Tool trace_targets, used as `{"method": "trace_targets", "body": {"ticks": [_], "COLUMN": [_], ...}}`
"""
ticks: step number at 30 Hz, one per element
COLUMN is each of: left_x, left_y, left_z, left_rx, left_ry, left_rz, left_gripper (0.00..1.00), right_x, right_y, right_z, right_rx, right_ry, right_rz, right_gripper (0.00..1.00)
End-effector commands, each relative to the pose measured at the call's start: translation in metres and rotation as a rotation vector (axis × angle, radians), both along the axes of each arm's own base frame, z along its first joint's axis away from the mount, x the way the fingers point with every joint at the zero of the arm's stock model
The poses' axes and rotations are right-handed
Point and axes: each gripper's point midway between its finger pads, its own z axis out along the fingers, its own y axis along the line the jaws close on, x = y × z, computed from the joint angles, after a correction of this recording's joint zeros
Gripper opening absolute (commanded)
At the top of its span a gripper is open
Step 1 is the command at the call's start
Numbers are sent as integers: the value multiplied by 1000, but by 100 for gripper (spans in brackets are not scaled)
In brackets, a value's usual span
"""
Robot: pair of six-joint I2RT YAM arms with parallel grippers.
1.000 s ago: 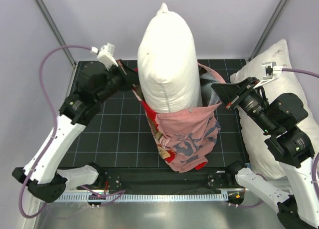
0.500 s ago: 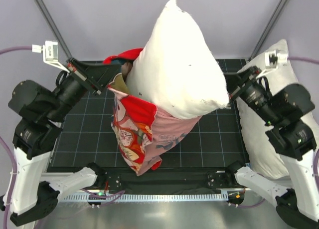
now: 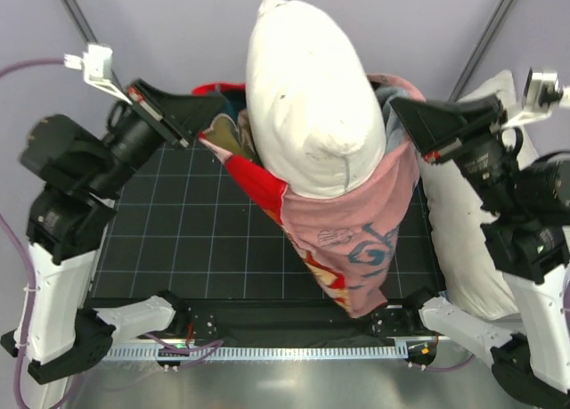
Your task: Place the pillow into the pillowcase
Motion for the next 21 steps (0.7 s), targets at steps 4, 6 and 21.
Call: {"method": "trace_targets", "body": {"ticks": [4,6,21], "left_x": [-116,-108,-55], "left_y": [75,74,65], "left_z": [180,172,57], "left_rx": [-278,-270,-279], "left_ry": [-531,-507,-266], "left_rz": [11,28,113], "left_gripper": [1,0,0], "right_x": [-10,-12,-89], "right_y": [-12,-14,-53], "right_z": [-23,-18,138], "right_rx": [134,147,217], "right_ry": [-84,-100,-422], "right_rz": [-1,-3,-44], "right_gripper": [4,4,4]}}
